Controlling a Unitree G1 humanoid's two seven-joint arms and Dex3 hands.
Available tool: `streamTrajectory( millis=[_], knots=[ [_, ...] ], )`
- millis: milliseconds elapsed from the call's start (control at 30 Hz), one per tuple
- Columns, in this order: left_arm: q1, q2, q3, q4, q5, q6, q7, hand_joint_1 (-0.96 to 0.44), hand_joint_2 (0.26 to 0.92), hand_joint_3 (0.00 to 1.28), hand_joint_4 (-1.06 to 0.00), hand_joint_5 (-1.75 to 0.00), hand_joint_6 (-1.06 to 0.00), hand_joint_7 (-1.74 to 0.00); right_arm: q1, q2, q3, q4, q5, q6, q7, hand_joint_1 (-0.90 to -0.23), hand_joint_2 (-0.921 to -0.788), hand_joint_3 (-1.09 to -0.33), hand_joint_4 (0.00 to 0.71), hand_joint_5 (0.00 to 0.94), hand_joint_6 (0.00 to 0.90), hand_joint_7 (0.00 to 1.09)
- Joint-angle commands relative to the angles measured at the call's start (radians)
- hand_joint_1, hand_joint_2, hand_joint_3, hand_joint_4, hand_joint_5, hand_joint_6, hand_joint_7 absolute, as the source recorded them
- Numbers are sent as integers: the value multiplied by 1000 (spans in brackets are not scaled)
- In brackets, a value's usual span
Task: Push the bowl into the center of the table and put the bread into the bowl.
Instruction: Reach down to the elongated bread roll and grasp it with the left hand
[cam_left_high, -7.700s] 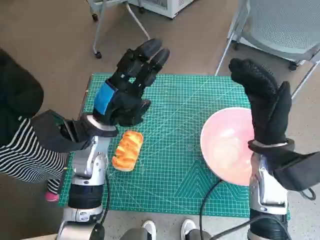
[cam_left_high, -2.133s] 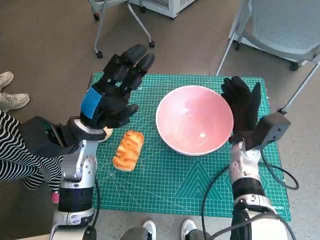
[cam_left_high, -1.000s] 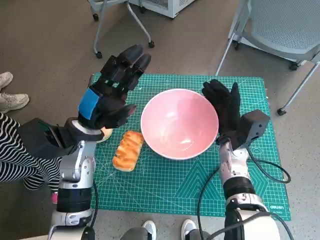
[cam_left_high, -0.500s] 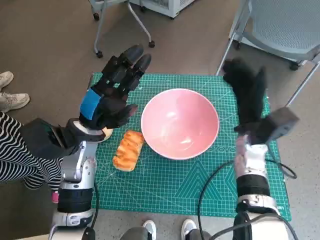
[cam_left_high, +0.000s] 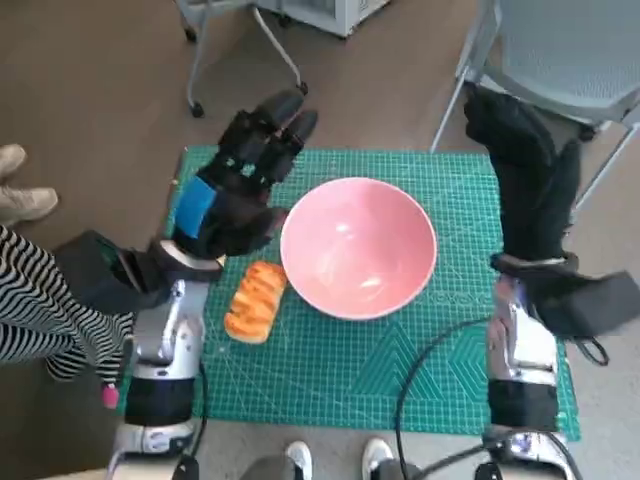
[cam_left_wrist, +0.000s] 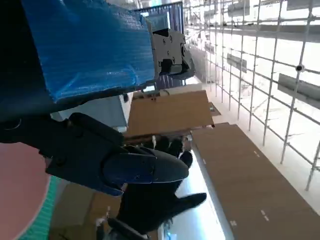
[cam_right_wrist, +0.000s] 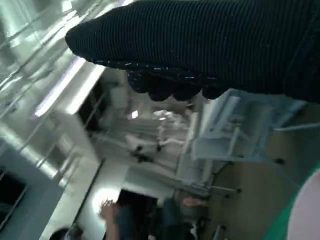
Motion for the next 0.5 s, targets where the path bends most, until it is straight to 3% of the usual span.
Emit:
streamTrajectory(
  millis=[33,500],
  knots=[
    [-27,-12,0,-38,-33,19,-2,-579,898,279,-43,-94,1,-573,48,-12,22,-72,5,38,13,-713,-921,-729,199,19,139,518],
    [-78,3,14,2,-30,-55,-68,-594,890,322,-3,-103,1,-498,69,-19,45,-135,-10,97,4,-737,-921,-680,246,30,138,554]
  ],
)
